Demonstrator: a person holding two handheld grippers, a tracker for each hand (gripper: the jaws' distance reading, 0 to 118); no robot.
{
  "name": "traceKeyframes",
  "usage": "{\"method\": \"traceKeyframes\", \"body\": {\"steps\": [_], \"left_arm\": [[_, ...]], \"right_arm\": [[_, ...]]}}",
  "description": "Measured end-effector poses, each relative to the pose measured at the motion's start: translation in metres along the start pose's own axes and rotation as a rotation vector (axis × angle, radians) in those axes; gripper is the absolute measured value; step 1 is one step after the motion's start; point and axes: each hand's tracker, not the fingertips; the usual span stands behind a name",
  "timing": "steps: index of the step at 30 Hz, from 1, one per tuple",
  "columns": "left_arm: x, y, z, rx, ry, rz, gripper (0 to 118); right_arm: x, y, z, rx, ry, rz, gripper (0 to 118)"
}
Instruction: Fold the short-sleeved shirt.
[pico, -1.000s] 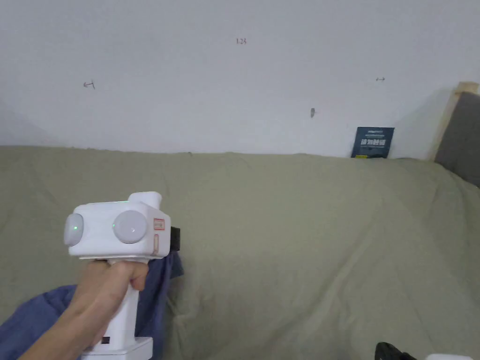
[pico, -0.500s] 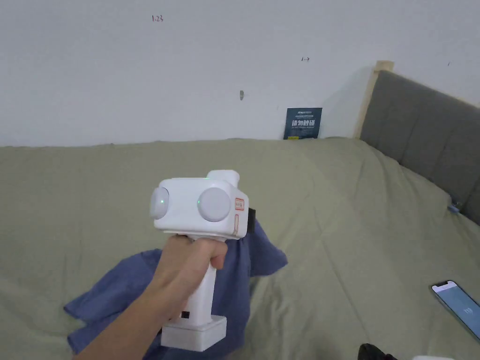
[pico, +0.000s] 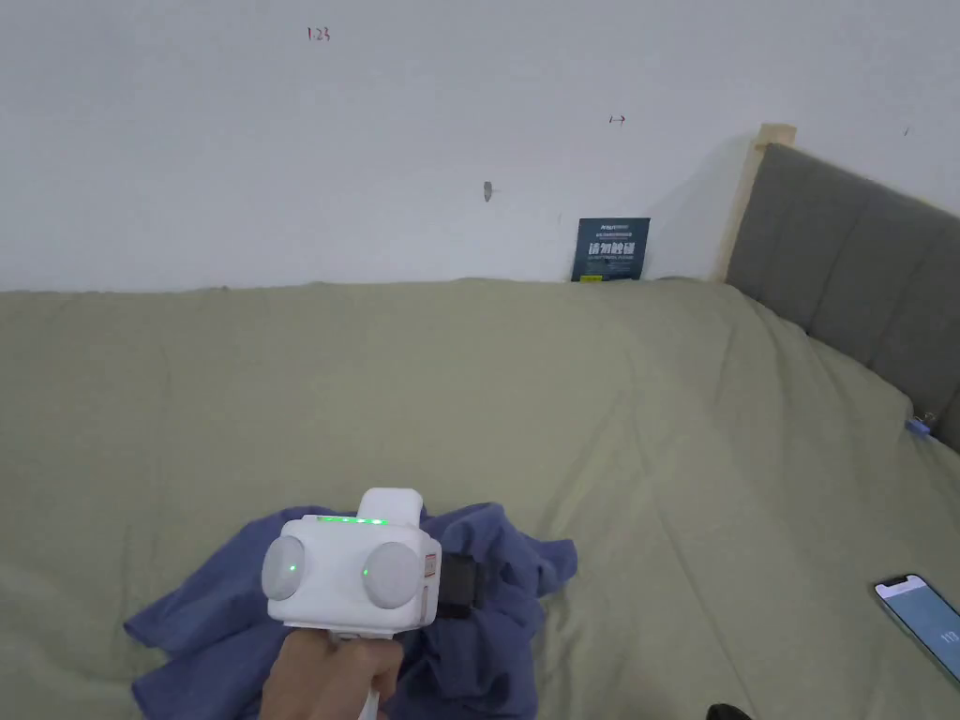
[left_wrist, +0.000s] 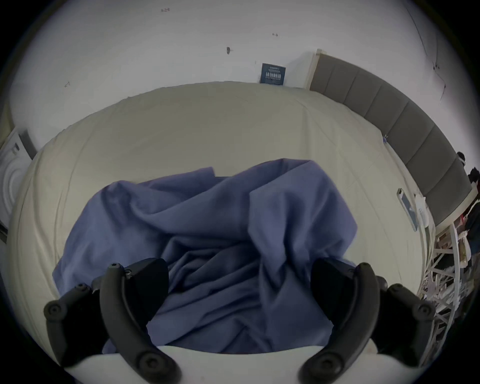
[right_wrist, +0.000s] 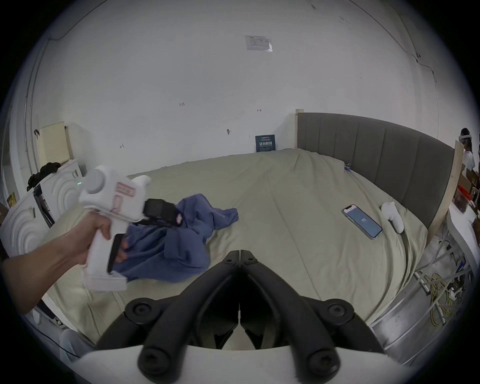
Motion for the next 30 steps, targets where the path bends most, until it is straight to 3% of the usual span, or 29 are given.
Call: {"method": "traceKeyframes", "body": {"steps": [6,8,9,11,18,30], "left_arm": [[-0.034,-0.04,0.162,0.263,0.068,0.01,108],[-0.05,-0.066,0.217,0.37,0.095,0.025,98],[-0.056,-0.079,0.24,0.406,0.112,0.045,84],[-0.069,-0.107,0.278,0.462,0.136,0.104,1],[-0.087,-0.183,0.347,0.592,0.348,0.119,0],[-0.115,-0.204,0.35,0.581,0.373,0.193,0]], "right_arm": [[-0.008,0.017,0.015,0.086,0.023,0.048,0],[-0.012,0.022,0.022,0.103,0.049,0.048,0],[-0.015,0.023,0.025,0.116,0.05,0.054,0],[-0.02,0.026,0.034,0.131,0.067,0.069,0],[-0.037,0.018,0.058,0.179,0.09,0.103,0],[-0.046,0.013,0.057,0.156,0.11,0.113,0]]}}
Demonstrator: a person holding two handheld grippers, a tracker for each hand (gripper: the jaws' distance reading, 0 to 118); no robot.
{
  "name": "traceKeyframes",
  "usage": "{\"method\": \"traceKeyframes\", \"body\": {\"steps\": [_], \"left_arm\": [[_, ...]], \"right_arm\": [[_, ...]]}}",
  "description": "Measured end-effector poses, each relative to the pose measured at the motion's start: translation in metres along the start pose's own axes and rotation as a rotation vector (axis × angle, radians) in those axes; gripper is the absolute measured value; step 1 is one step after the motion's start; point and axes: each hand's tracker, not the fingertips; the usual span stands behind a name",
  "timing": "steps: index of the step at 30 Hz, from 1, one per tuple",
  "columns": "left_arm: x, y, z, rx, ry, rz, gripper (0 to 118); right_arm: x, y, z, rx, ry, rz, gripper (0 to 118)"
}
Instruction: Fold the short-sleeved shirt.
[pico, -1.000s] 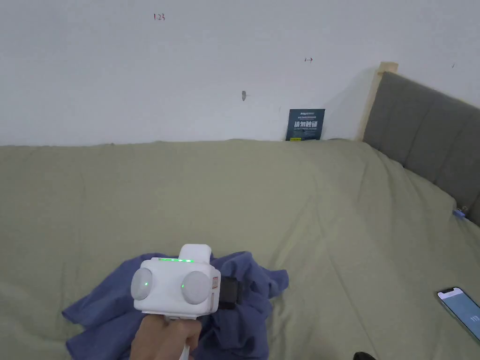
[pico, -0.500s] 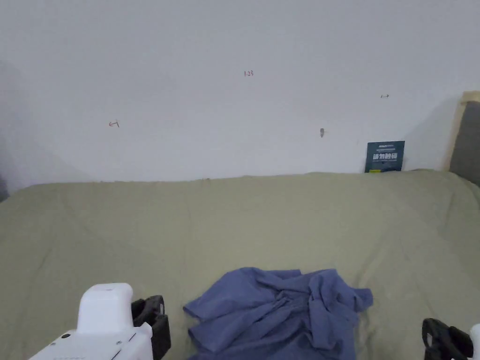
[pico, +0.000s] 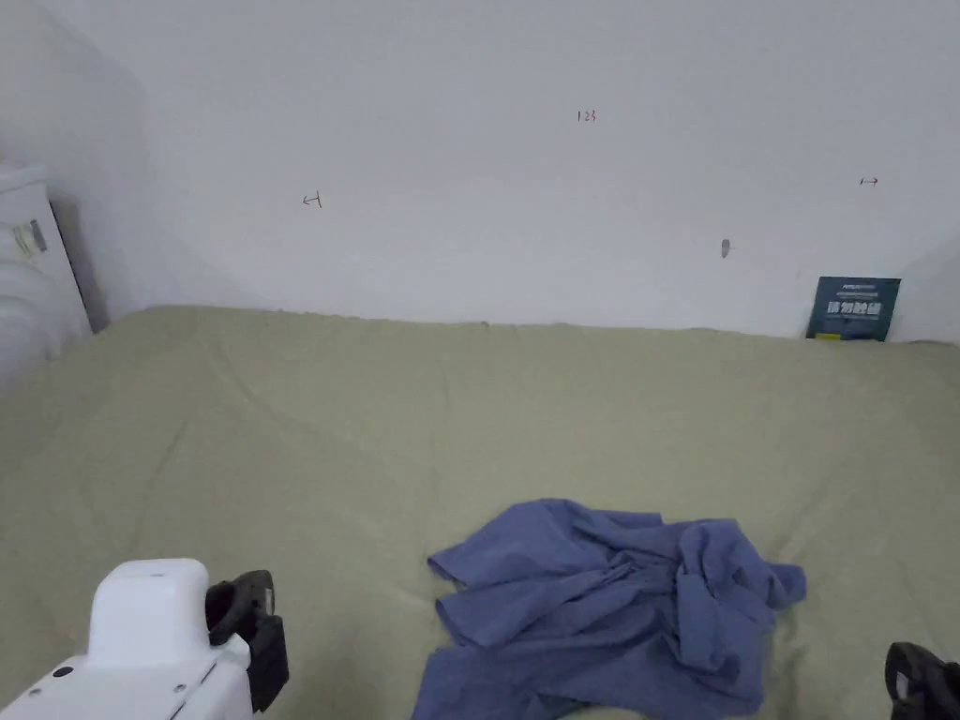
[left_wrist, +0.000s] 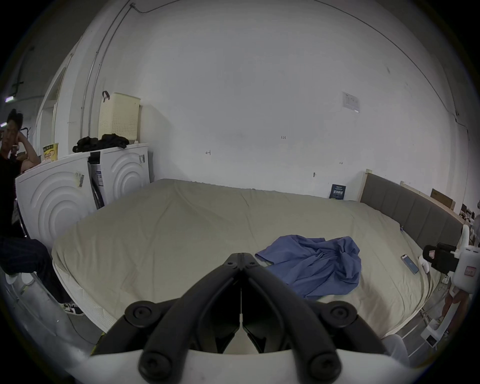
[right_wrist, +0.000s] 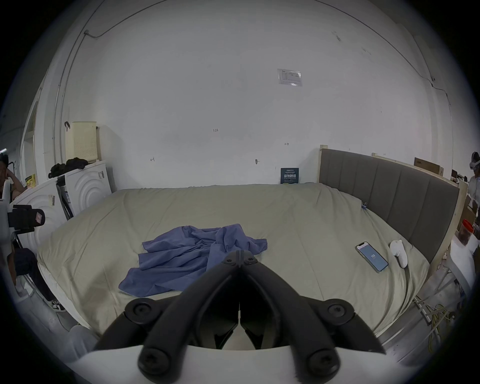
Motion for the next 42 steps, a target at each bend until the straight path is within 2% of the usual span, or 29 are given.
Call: {"method": "traceKeyframes", "body": {"steps": [7,13,17,18,19,20,21,22,23,24,26,28,30,31,32,33,34,35,37,39,42], "left_arm": [[0.005,-0.004,-0.063,-0.136,-0.061,-0.031,0],[0.025,-0.016,-0.168,-0.329,-0.145,-0.048,0],[0.043,-0.028,-0.239,-0.447,-0.179,-0.009,0],[0.046,-0.032,-0.254,-0.493,-0.207,-0.007,23],[0.051,-0.036,-0.269,-0.548,-0.196,-0.023,97],[0.057,-0.044,-0.287,-0.641,-0.207,-0.042,118],[0.06,-0.05,-0.301,-0.664,-0.224,-0.062,113],[0.066,-0.086,-0.308,-0.655,-0.172,-0.074,111],[0.072,-0.085,-0.315,-0.66,-0.124,-0.106,111],[0.075,-0.069,-0.317,-0.659,-0.126,-0.118,111],[0.082,-0.081,-0.333,-0.699,-0.106,-0.106,111],[0.08,-0.082,-0.346,-0.77,-0.131,-0.077,108],[0.086,-0.086,-0.342,-0.724,-0.078,-0.137,99],[0.089,-0.083,-0.335,-0.727,-0.065,-0.153,77],[0.089,-0.078,-0.327,-0.691,-0.052,-0.161,45],[0.089,-0.074,-0.321,-0.669,-0.061,-0.153,45],[0.085,-0.07,-0.314,-0.632,-0.098,-0.132,29],[0.082,-0.066,-0.313,-0.599,-0.138,-0.084,0],[0.072,-0.066,-0.31,-0.675,-0.156,-0.058,0],[0.072,-0.067,-0.307,-0.657,-0.146,-0.077,0],[0.07,-0.067,-0.306,-0.652,-0.164,-0.023,0]], "right_arm": [[-0.001,-0.005,-0.019,-0.032,0.005,-0.005,0],[-0.001,-0.017,-0.041,-0.092,0.009,-0.011,0],[0.003,-0.024,-0.057,-0.135,0.002,-0.029,0],[0.005,-0.026,-0.061,-0.144,0.002,-0.025,0],[0.005,-0.028,-0.064,-0.153,-0.001,-0.019,0],[0.007,-0.03,-0.066,-0.159,-0.004,-0.015,0],[0.008,-0.032,-0.069,-0.166,-0.006,-0.015,0],[0.009,-0.033,-0.072,-0.177,-0.002,-0.017,0],[0.01,-0.034,-0.074,-0.183,-0.002,-0.018,0],[0.011,-0.035,-0.075,-0.186,-0.005,-0.018,0],[0.011,-0.037,-0.077,-0.194,-0.007,-0.014,0],[0.012,-0.038,-0.078,-0.201,-0.01,-0.01,0],[0.013,-0.039,-0.078,-0.208,-0.013,-0.011,0],[0.014,-0.039,-0.078,-0.208,-0.012,-0.015,0],[0.015,-0.039,-0.078,-0.208,-0.011,-0.021,0],[0.015,-0.038,-0.077,-0.21,-0.011,-0.023,0],[0.016,-0.038,-0.077,-0.211,-0.011,-0.025,0],[0.017,-0.037,-0.076,-0.209,-0.006,-0.027,0],[0.019,-0.034,-0.075,-0.212,-0.006,-0.026,0],[0.021,-0.031,-0.076,-0.208,-0.011,-0.025,0],[0.026,-0.023,-0.084,-0.211,-0.026,-0.008,0]]}}
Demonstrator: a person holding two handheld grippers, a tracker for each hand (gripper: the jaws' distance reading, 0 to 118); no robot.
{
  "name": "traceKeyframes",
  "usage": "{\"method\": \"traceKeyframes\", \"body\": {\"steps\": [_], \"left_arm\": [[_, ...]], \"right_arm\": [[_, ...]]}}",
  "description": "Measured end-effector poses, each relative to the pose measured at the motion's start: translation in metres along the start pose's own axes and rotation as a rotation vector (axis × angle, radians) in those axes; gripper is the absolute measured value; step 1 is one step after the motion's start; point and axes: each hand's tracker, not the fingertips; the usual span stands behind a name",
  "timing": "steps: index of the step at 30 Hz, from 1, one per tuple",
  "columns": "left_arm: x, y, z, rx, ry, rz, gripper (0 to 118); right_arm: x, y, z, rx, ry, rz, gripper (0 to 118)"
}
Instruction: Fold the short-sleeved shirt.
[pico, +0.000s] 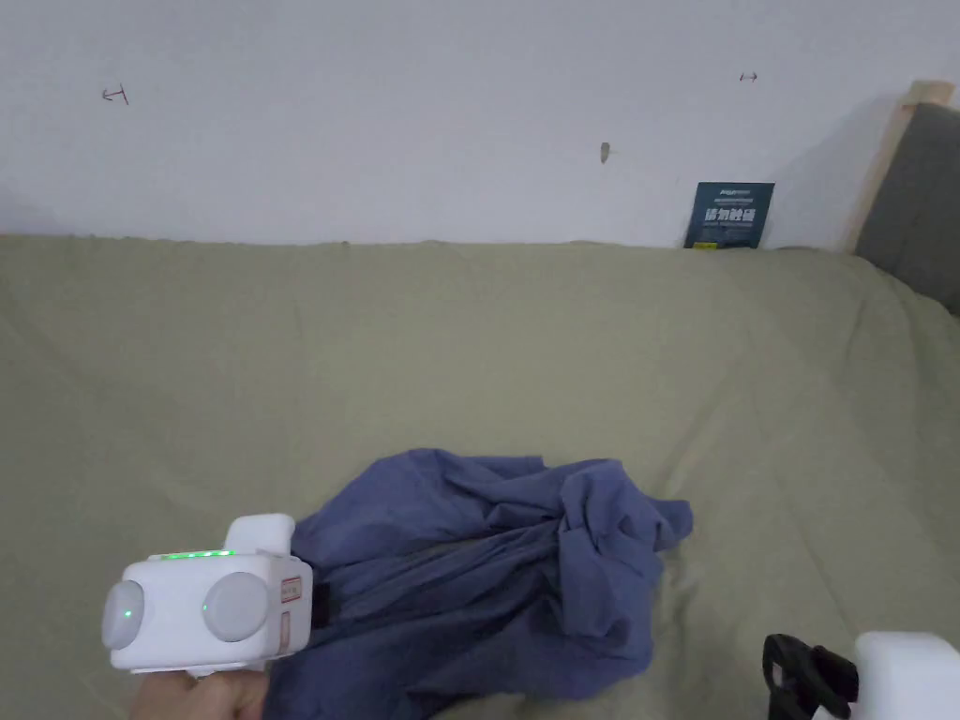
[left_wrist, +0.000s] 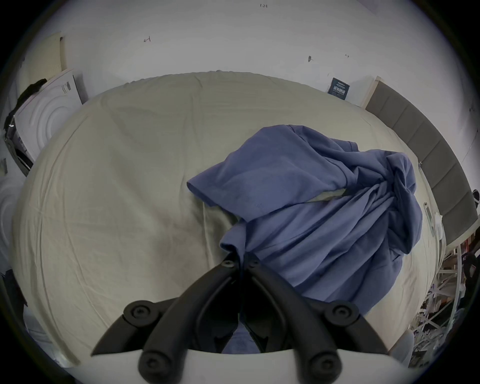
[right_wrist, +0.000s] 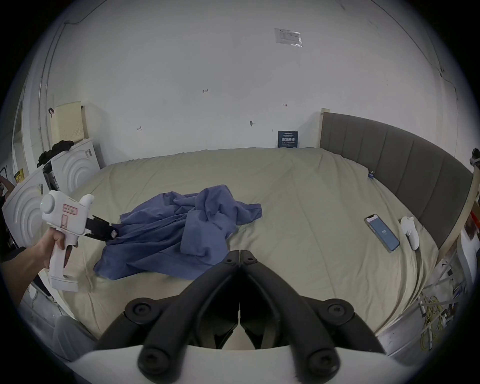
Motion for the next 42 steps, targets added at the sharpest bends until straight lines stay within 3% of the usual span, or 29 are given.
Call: {"method": "traceKeyframes", "body": {"steps": [7,13,14,15,16,17,22,25,27,30,31,32,38,42], "left_arm": [[-0.008,0.003,-0.004,0.001,-0.026,0.001,0],[-0.015,0.004,-0.005,0.005,-0.054,0.009,0],[-0.016,0.007,-0.006,0.003,-0.056,0.008,0],[-0.017,0.007,-0.006,0.0,-0.06,0.007,0],[-0.017,0.007,-0.006,0.002,-0.064,0.008,0],[-0.017,0.008,-0.006,0.005,-0.064,0.003,0],[-0.019,0.011,-0.006,0.009,-0.07,0.003,0],[-0.017,0.011,-0.009,0.004,-0.061,-0.011,0],[-0.015,0.01,-0.011,-0.007,-0.057,-0.016,0],[-0.013,0.008,-0.015,-0.014,-0.046,-0.021,0],[-0.013,0.008,-0.016,-0.022,-0.047,-0.015,0],[-0.013,0.008,-0.018,-0.025,-0.046,-0.015,0],[-0.022,0.017,0.012,0.004,-0.044,0.009,0],[-0.033,0.029,0.05,0.065,0.013,-0.01,0]], "right_arm": [[0.024,0.04,-0.056,-0.041,-0.041,0.022,0],[0.057,0.077,-0.16,-0.155,-0.056,0.092,2],[0.062,0.082,-0.18,-0.181,-0.043,0.105,20],[0.065,0.086,-0.198,-0.214,-0.014,0.107,60],[0.069,0.089,-0.219,-0.279,0.0,0.102,115],[0.073,0.09,-0.241,-0.346,0.007,0.097,118],[0.073,0.09,-0.305,-0.439,-0.008,0.144,118],[0.062,0.075,-0.305,-0.456,0.011,0.176,118],[0.048,0.074,-0.31,-0.457,0.036,0.205,108],[0.022,0.068,-0.311,-0.442,0.06,0.326,52],[0.016,0.064,-0.31,-0.438,0.069,0.338,27],[0.011,0.065,-0.308,-0.439,0.067,0.321,11],[0.027,0.094,-0.252,-0.344,0.049,0.286,10],[0.066,0.133,-0.189,-0.232,0.021,0.171,10]]}}
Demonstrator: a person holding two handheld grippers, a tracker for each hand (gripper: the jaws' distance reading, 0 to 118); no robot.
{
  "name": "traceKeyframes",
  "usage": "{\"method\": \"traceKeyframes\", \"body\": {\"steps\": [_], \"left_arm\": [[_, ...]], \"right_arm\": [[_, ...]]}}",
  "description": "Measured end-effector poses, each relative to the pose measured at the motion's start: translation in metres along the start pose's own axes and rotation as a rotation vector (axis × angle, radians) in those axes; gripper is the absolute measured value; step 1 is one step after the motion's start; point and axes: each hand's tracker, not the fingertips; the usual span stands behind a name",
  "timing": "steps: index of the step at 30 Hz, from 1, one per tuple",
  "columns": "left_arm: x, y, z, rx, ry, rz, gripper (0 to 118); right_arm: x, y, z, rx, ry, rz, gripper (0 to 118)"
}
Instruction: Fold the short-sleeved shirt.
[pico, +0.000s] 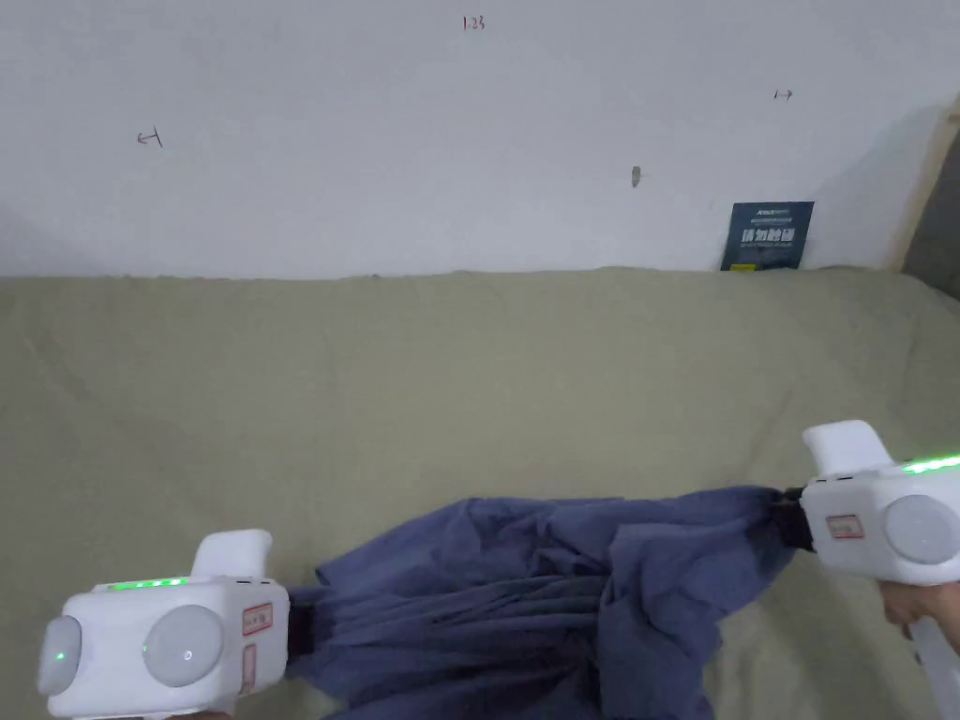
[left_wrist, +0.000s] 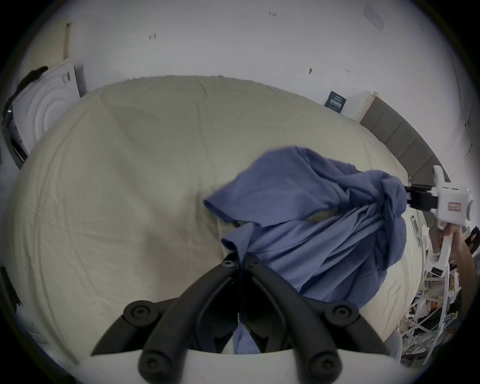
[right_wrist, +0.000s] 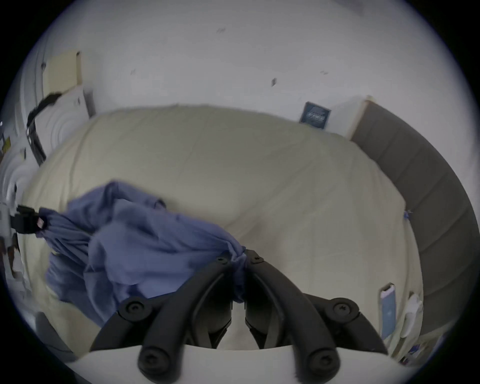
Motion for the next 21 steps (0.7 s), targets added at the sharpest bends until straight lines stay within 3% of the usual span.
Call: {"method": "traceKeyframes", "body": {"steps": [3,12,21], "left_arm": [[-0.012,0.011,0.034,0.046,0.045,0.015,0],[-0.035,0.055,0.181,0.283,0.147,0.036,0],[-0.033,0.093,0.303,0.459,0.206,0.029,0]], "right_arm": [[0.024,0.012,0.053,0.067,-0.011,-0.015,10],[0.047,0.031,0.211,0.267,-0.063,-0.046,10],[0.06,0.051,0.299,0.412,-0.072,-0.096,10]]}}
